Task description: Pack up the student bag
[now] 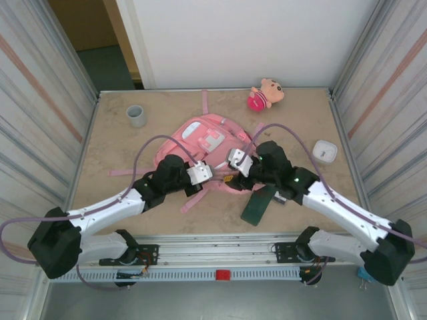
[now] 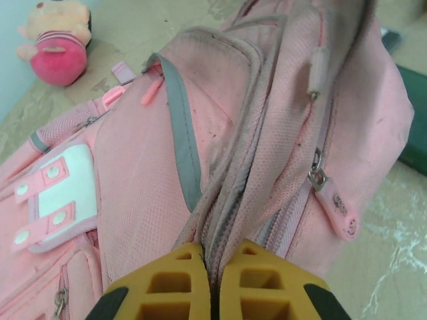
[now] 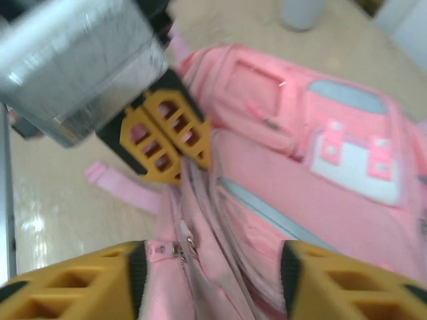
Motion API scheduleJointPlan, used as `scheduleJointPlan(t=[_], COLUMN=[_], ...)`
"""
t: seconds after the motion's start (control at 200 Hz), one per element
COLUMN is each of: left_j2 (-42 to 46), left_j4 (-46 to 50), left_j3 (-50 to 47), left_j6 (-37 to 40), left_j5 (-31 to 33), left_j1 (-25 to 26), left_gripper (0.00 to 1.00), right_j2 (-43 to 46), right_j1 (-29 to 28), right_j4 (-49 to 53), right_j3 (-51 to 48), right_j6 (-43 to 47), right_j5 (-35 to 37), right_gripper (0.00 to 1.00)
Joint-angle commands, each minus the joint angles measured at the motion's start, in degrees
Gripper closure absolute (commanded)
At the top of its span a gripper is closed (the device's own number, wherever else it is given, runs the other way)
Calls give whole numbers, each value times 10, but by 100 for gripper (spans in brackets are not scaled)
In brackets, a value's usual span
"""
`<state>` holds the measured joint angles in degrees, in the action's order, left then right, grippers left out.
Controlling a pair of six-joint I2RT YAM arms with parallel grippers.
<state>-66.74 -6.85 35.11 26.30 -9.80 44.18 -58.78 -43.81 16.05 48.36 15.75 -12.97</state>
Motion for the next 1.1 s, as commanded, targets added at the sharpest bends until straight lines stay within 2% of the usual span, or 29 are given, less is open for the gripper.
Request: scheduleJointPlan(t=[0.0,0.065,0.165,0.301,0.421,0.591,0.787,1.092], left_j2=[32,42,54,59,54,47,39,22], left_j4=[-55,-57,-57,-39,-25,-26,-28,-20], left_j3=[-1,-8,-11,-2,10,20,33,52], left_j6=[-136,-169,-199,-222,-236,-259,-269,-274], left_j5=[-3,-9,-30,-42,-59,-81,-98,-140], left_j1=[-13,-17,-23,-25,-26,-26,-27,-27], left_gripper=[100,100,100,100,100,100,100,100], right_j2=[45,63,94,106,64,-36,-106,-155], right_j1=[-16,-29,-77,-176,-224,-230,-227,-227], right_j4=[83,134,164,134,75,45,39,80], right_j3=[39,47,31,-1,-8,19,45,64], right_j6=[-249,-343,-427,-530,-584,-611,-612,-631], right_j5=[125,163,186,254,287,351,418,519], right_gripper=[36,35,37,39,39,41,44,66])
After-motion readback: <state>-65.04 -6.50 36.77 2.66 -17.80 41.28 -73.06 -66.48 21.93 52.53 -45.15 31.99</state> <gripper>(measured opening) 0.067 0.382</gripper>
